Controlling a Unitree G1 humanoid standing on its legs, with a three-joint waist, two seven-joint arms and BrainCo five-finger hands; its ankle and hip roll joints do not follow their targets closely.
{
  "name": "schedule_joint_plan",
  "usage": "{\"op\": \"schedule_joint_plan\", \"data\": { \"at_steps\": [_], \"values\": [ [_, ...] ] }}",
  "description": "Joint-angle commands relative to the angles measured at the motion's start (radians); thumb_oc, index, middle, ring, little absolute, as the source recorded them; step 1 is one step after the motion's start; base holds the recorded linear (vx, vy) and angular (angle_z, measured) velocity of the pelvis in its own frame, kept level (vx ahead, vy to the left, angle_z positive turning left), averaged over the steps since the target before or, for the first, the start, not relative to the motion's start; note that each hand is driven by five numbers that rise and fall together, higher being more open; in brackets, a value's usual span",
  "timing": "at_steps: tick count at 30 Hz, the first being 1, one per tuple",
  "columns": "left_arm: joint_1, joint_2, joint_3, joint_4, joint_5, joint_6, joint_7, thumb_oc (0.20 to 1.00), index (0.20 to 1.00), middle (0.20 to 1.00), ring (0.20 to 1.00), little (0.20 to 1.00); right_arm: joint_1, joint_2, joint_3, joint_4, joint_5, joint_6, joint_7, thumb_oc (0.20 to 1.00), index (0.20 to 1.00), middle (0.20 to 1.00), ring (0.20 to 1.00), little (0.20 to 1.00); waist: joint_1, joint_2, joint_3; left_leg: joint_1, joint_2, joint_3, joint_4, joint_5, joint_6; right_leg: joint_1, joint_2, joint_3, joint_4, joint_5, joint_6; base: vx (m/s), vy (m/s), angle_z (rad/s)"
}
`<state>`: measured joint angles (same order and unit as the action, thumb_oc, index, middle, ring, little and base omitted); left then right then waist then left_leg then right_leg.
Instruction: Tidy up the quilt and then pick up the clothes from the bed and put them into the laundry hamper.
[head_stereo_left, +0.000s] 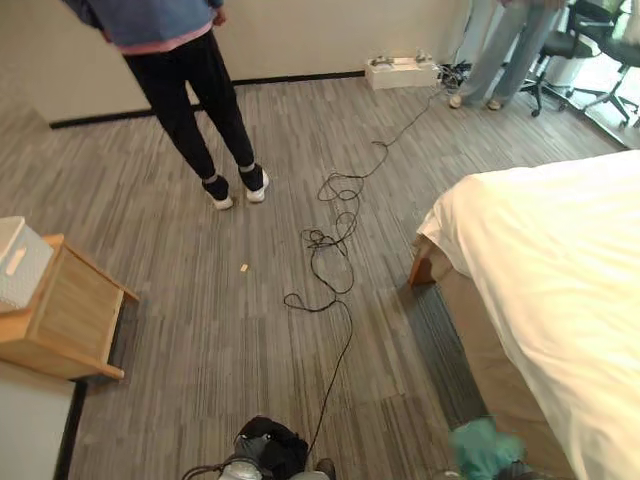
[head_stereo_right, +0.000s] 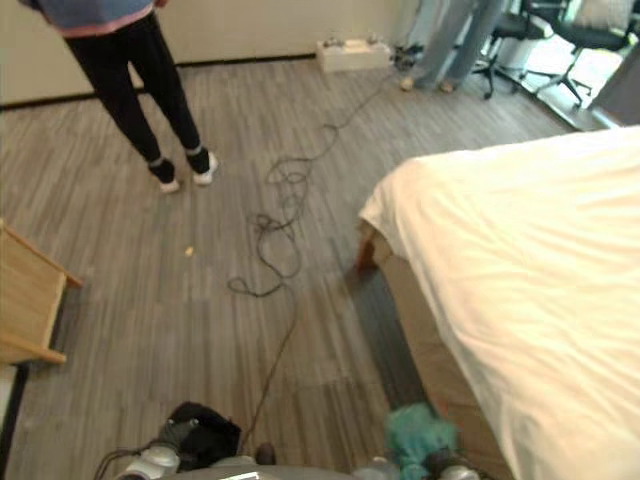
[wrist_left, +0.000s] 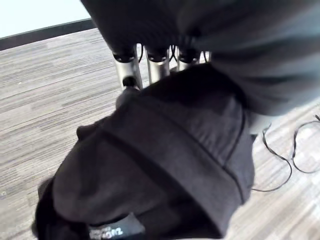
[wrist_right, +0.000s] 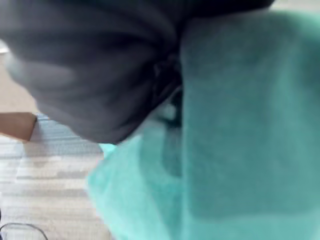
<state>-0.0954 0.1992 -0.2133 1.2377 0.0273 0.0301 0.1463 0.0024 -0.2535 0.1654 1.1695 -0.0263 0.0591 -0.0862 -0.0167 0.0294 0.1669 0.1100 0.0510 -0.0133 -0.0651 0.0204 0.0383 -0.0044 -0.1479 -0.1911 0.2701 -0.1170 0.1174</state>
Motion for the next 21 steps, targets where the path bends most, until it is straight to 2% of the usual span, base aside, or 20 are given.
{"op": "schedule_joint_plan", "data": {
  "at_steps": [1,2,3,7,8,10,15,16,17,19,21],
  "values": [
    [-0.04,0.025,-0.028,0.002,0.059,-0.03,-0.015,0.2,0.2,0.2,0.2,0.2,-0.063,-0.013,0.032,0.001,0.069,-0.024,-0.018,0.2,0.2,0.2,0.2,0.2,0.004,-0.044,0.023,-0.019,-0.046,-0.044,-0.022,-0.07,-0.052,-0.048,0.074,0.18,-0.148,0.033,0.041,0.0,0.095,1.17],
    [-0.04,0.025,-0.028,0.002,0.059,-0.03,-0.015,0.2,0.2,0.2,0.2,0.2,-0.063,-0.013,0.032,0.001,0.069,-0.024,-0.018,0.2,0.2,0.2,0.2,0.2,0.004,-0.044,0.023,-0.018,-0.046,-0.044,-0.022,-0.07,-0.052,-0.047,0.074,0.18,-0.148,0.033,0.041,0.0,0.046,1.35],
    [-0.042,0.019,-0.052,0.011,0.087,-0.024,-0.026,0.2,0.2,0.2,0.2,0.2,-0.049,-0.009,0.033,-0.014,0.08,-0.023,-0.009,0.2,0.2,0.2,0.2,0.2,0.001,-0.051,0.017,-0.019,-0.069,-0.073,-0.022,-0.074,-0.043,-0.025,0.078,0.211,-0.18,0.033,0.034,0.01,0.067,1.18],
    [-0.038,0.013,-0.052,0.018,0.089,-0.024,-0.027,0.2,0.2,0.2,0.2,0.2,-0.047,-0.007,0.054,-0.019,0.048,-0.023,-0.007,0.2,0.2,0.2,0.2,0.2,0.009,-0.049,0.011,-0.016,-0.076,-0.075,-0.022,-0.073,-0.036,0.002,0.067,0.187,-0.205,0.049,0.043,0.0,0.037,0.73],
    [-0.119,-0.009,-0.243,-0.019,0.306,0.005,0.004,0.2,0.2,0.2,0.2,0.2,-0.095,-0.086,0.067,0.061,-0.001,-0.014,-0.107,0.2,0.2,0.2,0.2,0.2,-0.01,-0.015,0.058,-0.098,-0.06,-0.041,-0.022,-0.02,-0.076,0.036,0.138,0.194,-0.24,-0.004,-0.029,0.01,0.025,-0.03],
    [-0.128,0.002,-0.237,-0.025,0.306,0.005,0.004,0.2,0.2,0.2,0.2,0.2,-0.088,-0.075,0.078,0.075,-0.004,-0.006,-0.095,0.2,0.2,0.2,0.2,0.2,0.003,-0.019,0.062,-0.088,-0.055,-0.018,-0.022,-0.02,-0.076,0.026,0.139,0.179,-0.232,-0.004,-0.03,0.01,-0.009,-0.17],
    [-0.13,0.02,-0.252,-0.025,0.376,0.009,0.015,0.2,0.2,0.2,0.2,0.2,-0.081,-0.073,0.08,0.079,0.004,-0.015,-0.075,0.2,0.2,0.2,0.2,0.2,0.019,-0.015,0.062,-0.051,-0.041,0.027,-0.006,-0.025,-0.092,0.066,0.134,0.155,-0.309,0.016,-0.03,0.07,-0.087,-0.21],
    [-0.127,0.024,-0.233,-0.025,0.359,0.007,0.024,0.2,0.2,0.2,0.2,0.2,-0.085,-0.076,0.081,0.063,0.007,-0.023,-0.077,0.2,0.2,0.2,0.2,0.2,0.024,-0.016,0.076,-0.08,-0.043,0.04,0.105,-0.044,-0.101,0.085,0.127,0.151,-0.337,0.024,-0.031,0.04,-0.104,-0.07],
    [-0.128,0.026,-0.216,-0.028,0.343,0.009,0.036,0.2,0.2,0.2,0.2,0.2,-0.088,-0.081,0.08,0.048,0.01,-0.028,-0.079,0.2,0.2,0.2,0.2,0.2,0.036,-0.019,0.092,-0.126,-0.05,0.044,0.208,-0.026,-0.116,0.099,0.121,0.148,-0.352,0.026,-0.036,-0.02,-0.14,-0.12],
    [-0.139,0.029,-0.185,-0.045,0.293,0.009,0.069,0.2,0.2,0.2,0.2,0.2,-0.096,-0.102,0.066,0.017,0.024,-0.039,-0.091,0.2,0.2,0.2,0.2,0.2,0.062,-0.027,0.136,-0.294,-0.041,0.044,0.48,0.072,-0.171,0.126,0.102,0.118,-0.357,0.022,-0.054,-0.03,-0.139,0.13],
    [-0.14,0.03,-0.183,-0.051,0.284,0.015,0.073,0.2,0.2,0.2,0.2,0.2,-0.103,-0.108,0.064,0.007,0.025,-0.034,-0.096,0.2,0.2,0.2,0.2,0.2,0.063,-0.026,0.146,-0.346,-0.034,0.042,0.554,0.084,-0.172,0.136,0.101,0.102,-0.357,0.012,-0.059,0.1,-0.075,0.46]
  ]
}}
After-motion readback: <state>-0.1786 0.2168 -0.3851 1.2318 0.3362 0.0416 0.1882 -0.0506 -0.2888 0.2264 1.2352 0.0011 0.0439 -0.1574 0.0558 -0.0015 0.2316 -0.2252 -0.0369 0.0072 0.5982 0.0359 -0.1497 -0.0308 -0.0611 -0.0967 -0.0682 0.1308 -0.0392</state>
